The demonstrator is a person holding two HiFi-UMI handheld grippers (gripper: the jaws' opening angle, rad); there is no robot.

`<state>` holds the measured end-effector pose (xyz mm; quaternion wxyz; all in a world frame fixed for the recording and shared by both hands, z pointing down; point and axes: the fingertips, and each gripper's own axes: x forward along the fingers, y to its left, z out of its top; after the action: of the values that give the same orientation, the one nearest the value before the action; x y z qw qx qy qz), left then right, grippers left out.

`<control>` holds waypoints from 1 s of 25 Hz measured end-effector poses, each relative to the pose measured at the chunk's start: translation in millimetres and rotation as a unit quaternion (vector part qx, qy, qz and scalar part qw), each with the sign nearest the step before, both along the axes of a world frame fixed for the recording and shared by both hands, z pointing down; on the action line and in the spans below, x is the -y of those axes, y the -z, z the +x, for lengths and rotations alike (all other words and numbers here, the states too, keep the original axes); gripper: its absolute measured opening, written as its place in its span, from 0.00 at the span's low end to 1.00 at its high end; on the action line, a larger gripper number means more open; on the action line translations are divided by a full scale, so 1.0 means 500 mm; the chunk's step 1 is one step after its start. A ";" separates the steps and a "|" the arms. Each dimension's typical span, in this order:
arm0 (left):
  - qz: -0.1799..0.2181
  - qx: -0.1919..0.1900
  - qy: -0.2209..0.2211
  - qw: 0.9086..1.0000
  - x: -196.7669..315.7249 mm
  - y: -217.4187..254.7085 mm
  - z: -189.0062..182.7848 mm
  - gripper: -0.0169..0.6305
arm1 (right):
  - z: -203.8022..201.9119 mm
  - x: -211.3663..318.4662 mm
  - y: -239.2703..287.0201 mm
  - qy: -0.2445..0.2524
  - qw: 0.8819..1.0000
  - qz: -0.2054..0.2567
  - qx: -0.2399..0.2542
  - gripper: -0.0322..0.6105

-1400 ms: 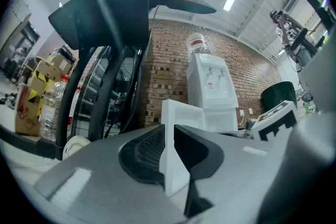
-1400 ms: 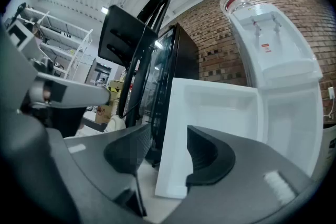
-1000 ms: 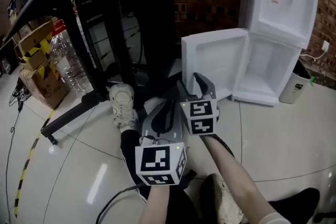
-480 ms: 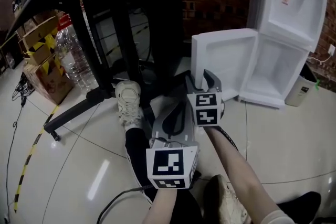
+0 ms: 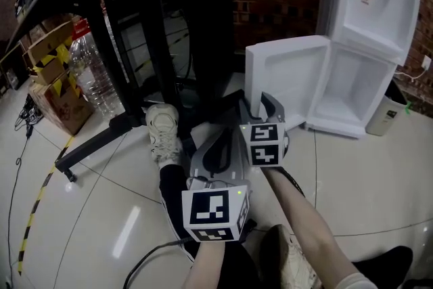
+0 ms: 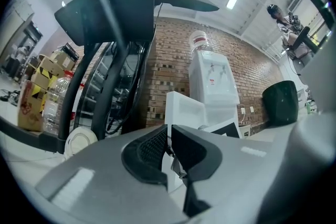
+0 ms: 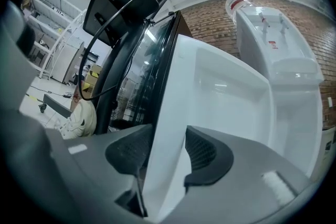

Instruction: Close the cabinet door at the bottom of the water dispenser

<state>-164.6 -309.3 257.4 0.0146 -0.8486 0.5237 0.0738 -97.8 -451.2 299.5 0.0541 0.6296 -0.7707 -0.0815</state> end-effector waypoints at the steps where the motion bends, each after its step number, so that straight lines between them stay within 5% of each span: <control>1: -0.002 0.007 -0.008 1.000 -0.001 -0.004 0.007 0.07 | 0.001 -0.005 0.000 0.002 1.000 0.000 -0.001 0.34; 5: -0.005 0.033 -0.020 0.999 -0.001 -0.016 0.030 0.07 | 0.012 -0.032 0.001 0.007 1.000 -0.001 -0.004 0.34; 12: -0.025 -0.003 -0.017 1.000 0.002 -0.026 0.042 0.07 | 0.055 -0.111 0.003 -0.005 1.000 -0.002 0.006 0.36; 25: -0.053 0.001 -0.057 0.997 -0.036 -0.022 0.142 0.06 | 0.176 -0.264 -0.007 -0.028 0.999 -0.016 0.018 0.36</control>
<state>-93.5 -291.1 268.2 -0.0341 -0.8766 0.4778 0.0462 -10.0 -319.0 303.0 0.0523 0.6515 -0.7548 -0.0559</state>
